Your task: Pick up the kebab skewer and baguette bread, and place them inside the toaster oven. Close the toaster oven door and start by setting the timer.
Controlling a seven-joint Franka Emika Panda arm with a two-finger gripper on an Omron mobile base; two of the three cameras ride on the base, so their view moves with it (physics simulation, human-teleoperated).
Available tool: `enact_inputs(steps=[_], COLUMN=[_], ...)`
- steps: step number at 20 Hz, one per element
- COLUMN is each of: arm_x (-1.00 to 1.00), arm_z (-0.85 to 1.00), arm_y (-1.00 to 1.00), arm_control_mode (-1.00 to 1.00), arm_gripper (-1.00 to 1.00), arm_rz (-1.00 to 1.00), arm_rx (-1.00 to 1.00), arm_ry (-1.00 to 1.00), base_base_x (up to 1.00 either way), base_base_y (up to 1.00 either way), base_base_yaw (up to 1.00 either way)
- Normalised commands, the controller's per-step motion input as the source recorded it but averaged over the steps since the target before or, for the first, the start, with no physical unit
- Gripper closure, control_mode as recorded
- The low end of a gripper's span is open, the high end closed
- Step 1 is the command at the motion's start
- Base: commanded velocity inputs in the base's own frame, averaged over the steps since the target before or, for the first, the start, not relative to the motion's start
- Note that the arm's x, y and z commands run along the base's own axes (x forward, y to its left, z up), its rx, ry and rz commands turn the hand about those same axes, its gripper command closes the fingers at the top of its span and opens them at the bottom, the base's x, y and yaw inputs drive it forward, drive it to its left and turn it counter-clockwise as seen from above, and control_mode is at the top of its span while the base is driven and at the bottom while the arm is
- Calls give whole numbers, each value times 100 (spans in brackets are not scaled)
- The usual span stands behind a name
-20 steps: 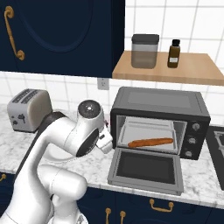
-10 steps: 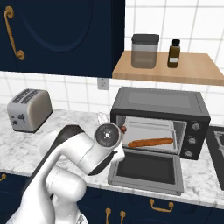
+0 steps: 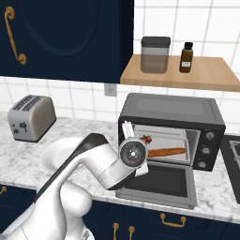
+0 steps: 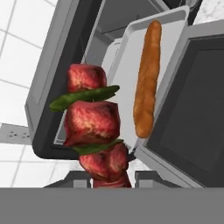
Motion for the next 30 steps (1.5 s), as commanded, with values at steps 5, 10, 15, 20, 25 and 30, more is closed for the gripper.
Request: enact_inputs(steps=[5, 10, 15, 20, 25, 30], arm_x=[35, 52, 44, 43, 17, 2], arm_z=[3, -16, -33, -14, -14, -24], arm_y=[-27, -22, -20, -12, -18, -4], arm_control_mode=[-100, -100, -100, -100, -100, -100], arm_gripper=[100, 100, 100, 100, 100, 100], arm_rz=[0, 0, 0, 0, 0, 0], arm_rx=[2, 3, 3, 1, 0, 0], arm_ry=[4, 2, 2, 4, 9, 10], base_base_x=[0, 0, 0, 0, 0, 0], base_base_y=[0, 0, 0, 0, 0, 0], base_base_yaw=[0, 0, 0, 0, 0, 0])
